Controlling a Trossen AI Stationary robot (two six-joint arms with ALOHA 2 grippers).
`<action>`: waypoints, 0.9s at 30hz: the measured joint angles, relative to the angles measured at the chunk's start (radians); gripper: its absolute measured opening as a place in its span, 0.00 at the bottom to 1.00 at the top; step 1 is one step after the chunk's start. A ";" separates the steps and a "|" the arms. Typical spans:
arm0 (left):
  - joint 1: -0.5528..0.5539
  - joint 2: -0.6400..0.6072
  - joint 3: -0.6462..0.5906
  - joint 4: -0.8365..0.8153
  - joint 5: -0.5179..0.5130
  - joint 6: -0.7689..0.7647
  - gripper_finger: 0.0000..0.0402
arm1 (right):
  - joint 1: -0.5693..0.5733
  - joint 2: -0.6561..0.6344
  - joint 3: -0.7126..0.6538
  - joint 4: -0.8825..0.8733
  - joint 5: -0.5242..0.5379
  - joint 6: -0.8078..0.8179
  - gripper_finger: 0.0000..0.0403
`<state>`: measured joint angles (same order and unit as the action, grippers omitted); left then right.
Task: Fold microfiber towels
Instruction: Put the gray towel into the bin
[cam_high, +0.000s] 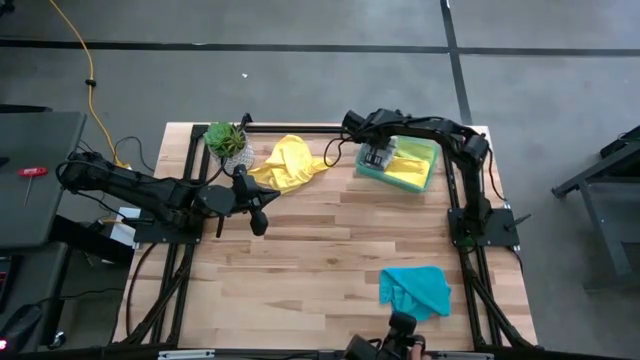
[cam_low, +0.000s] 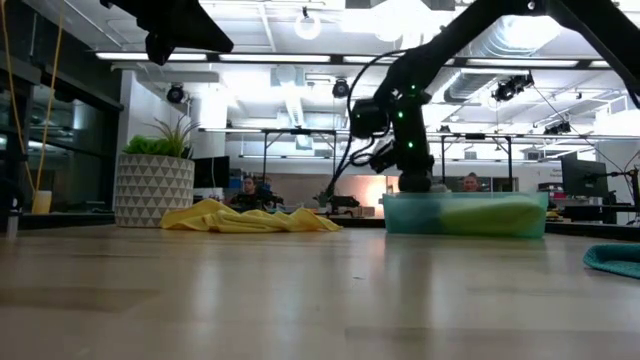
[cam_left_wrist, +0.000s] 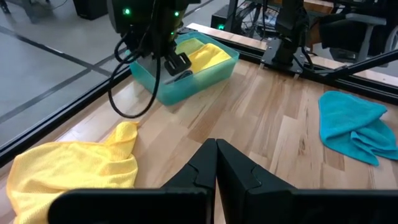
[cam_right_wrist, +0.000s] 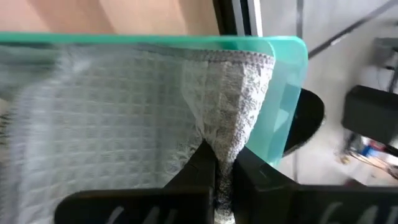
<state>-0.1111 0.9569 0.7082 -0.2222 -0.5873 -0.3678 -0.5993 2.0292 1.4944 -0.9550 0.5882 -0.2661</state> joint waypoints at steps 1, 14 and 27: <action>0.000 0.000 0.000 0.000 0.000 -0.003 0.00 | -0.003 0.005 0.000 0.000 0.013 0.003 0.00; 0.000 0.000 0.000 0.000 0.000 -0.015 0.00 | -0.058 0.014 0.000 0.022 0.012 0.111 0.14; 0.000 0.000 0.000 -0.003 0.000 -0.015 0.00 | -0.049 -0.092 0.002 -0.009 0.035 0.011 0.53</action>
<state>-0.1111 0.9569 0.7082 -0.2251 -0.5876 -0.3828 -0.6488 1.9369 1.4965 -0.9638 0.6228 -0.2553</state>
